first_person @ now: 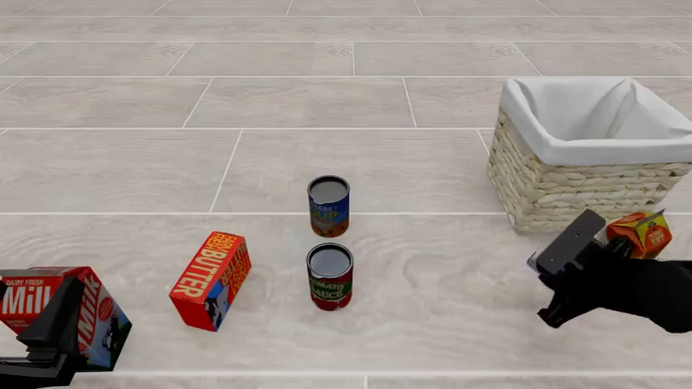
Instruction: Pick the cream cheese and place it in the basket.
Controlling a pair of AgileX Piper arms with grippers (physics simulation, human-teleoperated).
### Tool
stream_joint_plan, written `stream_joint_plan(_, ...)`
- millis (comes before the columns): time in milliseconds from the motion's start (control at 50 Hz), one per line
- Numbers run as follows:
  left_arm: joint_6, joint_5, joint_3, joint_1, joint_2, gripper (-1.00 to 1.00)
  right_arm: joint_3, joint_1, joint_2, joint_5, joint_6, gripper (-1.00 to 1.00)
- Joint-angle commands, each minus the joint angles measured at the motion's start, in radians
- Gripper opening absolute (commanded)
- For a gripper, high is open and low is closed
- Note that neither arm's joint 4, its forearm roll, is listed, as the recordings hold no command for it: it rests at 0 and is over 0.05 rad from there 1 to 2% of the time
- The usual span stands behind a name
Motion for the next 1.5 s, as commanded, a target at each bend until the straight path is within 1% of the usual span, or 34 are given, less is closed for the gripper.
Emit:
stream_joint_plan(20, 0.0, 0.0, 0.0, 0.0, 0.0, 1.0, -0.047, 0.052, -0.23, 0.145, 0.158, -1.0)
stream_joint_plan(40, 0.0, 0.0, 0.0, 0.0, 0.0, 1.0, -0.046, 0.054, -0.245, 0.149, 0.16, -1.0)
stream_joint_plan(60, 0.0, 0.0, 0.0, 0.0, 0.0, 1.0, -0.057, 0.052, -0.269, 0.16, 0.188, -1.0)
stream_joint_plan(120, 0.0, 0.0, 0.0, 0.0, 0.0, 1.0, -0.058, 0.063, -0.303, 0.172, 0.204, -1.0)
stream_joint_plan(180, 0.0, 0.0, 0.0, 0.0, 0.0, 1.0, -0.072, 0.08, -0.363, 0.197, 0.263, -1.0)
stream_joint_plan(260, 0.0, 0.0, 0.0, 0.0, 0.0, 1.0, -0.073, 0.121, -0.431, 0.223, 0.314, -1.0)
stream_joint_plan(320, 0.0, 0.0, 0.0, 0.0, 0.0, 1.0, -0.077, 0.13, -0.453, 0.231, 0.327, -1.0)
stream_joint_plan(360, 0.0, 0.0, 0.0, 0.0, 0.0, 1.0, -0.089, 0.133, -0.475, 0.241, 0.346, -1.0)
stream_joint_plan(400, 0.0, 0.0, 0.0, 0.0, 0.0, 1.0, -0.101, 0.134, -0.497, 0.243, 0.344, -1.0)
stream_joint_plan(460, 0.0, 0.0, 0.0, 0.0, 0.0, 1.0, -0.14, 0.11, -0.508, 0.243, 0.386, -1.0)
stream_joint_plan(480, 0.0, 0.0, 0.0, 0.0, 0.0, 1.0, -0.147, 0.119, -0.515, 0.249, 0.394, -1.0)
stream_joint_plan(520, 0.0, 0.0, 0.0, 0.0, 0.0, 1.0, -0.147, 0.135, -0.53, 0.256, 0.388, -1.0)
stream_joint_plan(540, 0.0, 0.0, 0.0, 0.0, 0.0, 1.0, -0.154, 0.138, -0.535, 0.258, 0.404, -1.0)
stream_joint_plan(560, 0.0, 0.0, 0.0, 0.0, 0.0, 1.0, -0.154, 0.138, -0.535, 0.258, 0.404, -1.0)
stream_joint_plan(680, 0.0, 0.0, 0.0, 0.0, 0.0, 1.0, -0.21, 0.172, -0.584, 0.278, 0.49, -1.0)
stream_joint_plan(740, 0.0, 0.0, 0.0, 0.0, 0.0, 1.0, -0.248, 0.17, -0.602, 0.274, 0.528, -1.0)
stream_joint_plan(760, 0.0, 0.0, 0.0, 0.0, 0.0, 1.0, -0.248, 0.17, -0.602, 0.274, 0.528, -1.0)
stream_joint_plan(780, 0.0, 0.0, 0.0, 0.0, 0.0, 1.0, -0.265, 0.172, -0.607, 0.274, 0.545, -1.0)
stream_joint_plan(820, 0.0, 0.0, 0.0, 0.0, 0.0, 1.0, -0.279, 0.176, -0.609, 0.275, 0.538, -1.0)
stream_joint_plan(880, 0.0, 0.0, 0.0, 0.0, 0.0, 1.0, -0.302, 0.168, -0.597, 0.262, 0.574, -1.0)
stream_joint_plan(920, 0.0, 0.0, 0.0, 0.0, 0.0, 1.0, -0.308, 0.168, -0.591, 0.256, 0.578, -1.0)
stream_joint_plan(960, 0.0, 0.0, 0.0, 0.0, 0.0, 1.0, -0.316, 0.17, -0.591, 0.247, 0.6, -1.0)
stream_joint_plan(1000, 0.0, 0.0, 0.0, 0.0, 0.0, 1.0, -0.322, 0.168, -0.576, 0.236, 0.597, -1.0)
stream_joint_plan(1040, 0.0, 0.0, 0.0, 0.0, 0.0, 1.0, -0.341, 0.161, -0.568, 0.225, 0.651, -1.0)
stream_joint_plan(1080, 0.0, 0.0, 0.0, 0.0, 0.0, 1.0, -0.357, 0.161, -0.555, 0.22, 0.653, -1.0)
stream_joint_plan(1120, 0.0, 0.0, 0.0, 0.0, 0.0, 1.0, -0.38, 0.151, -0.545, 0.209, 0.678, -1.0)
stream_joint_plan(1180, 0.0, 0.0, 0.0, 0.0, 0.0, 1.0, -0.394, 0.149, -0.535, 0.206, 0.669, -1.0)
stream_joint_plan(1220, 0.0, 0.0, 0.0, 0.0, 0.0, 1.0, -0.404, 0.138, -0.528, 0.195, 0.666, -1.0)
stream_joint_plan(1280, 0.0, 0.0, 0.0, 0.0, 0.0, 1.0, -0.43, 0.106, -0.513, 0.167, 0.735, -1.0)
stream_joint_plan(1300, 0.0, 0.0, 0.0, 0.0, 0.0, 1.0, -0.436, 0.097, -0.508, 0.16, 0.742, -1.0)
stream_joint_plan(1340, 0.0, 0.0, 0.0, 0.0, 0.0, 1.0, -0.446, 0.071, -0.491, 0.148, 0.75, -1.0)
stream_joint_plan(1360, 0.0, 0.0, 0.0, 0.0, 0.0, 1.0, -0.446, 0.071, -0.491, 0.148, 0.75, -1.0)
stream_joint_plan(1380, 0.0, 0.0, 0.0, 0.0, 0.0, 1.0, -0.452, 0.047, -0.477, 0.135, 0.76, -1.0)
stream_joint_plan(1500, 0.0, 0.0, 0.0, 0.0, 0.0, 1.0, -0.471, 0.029, -0.44, 0.108, 0.771, -1.0)
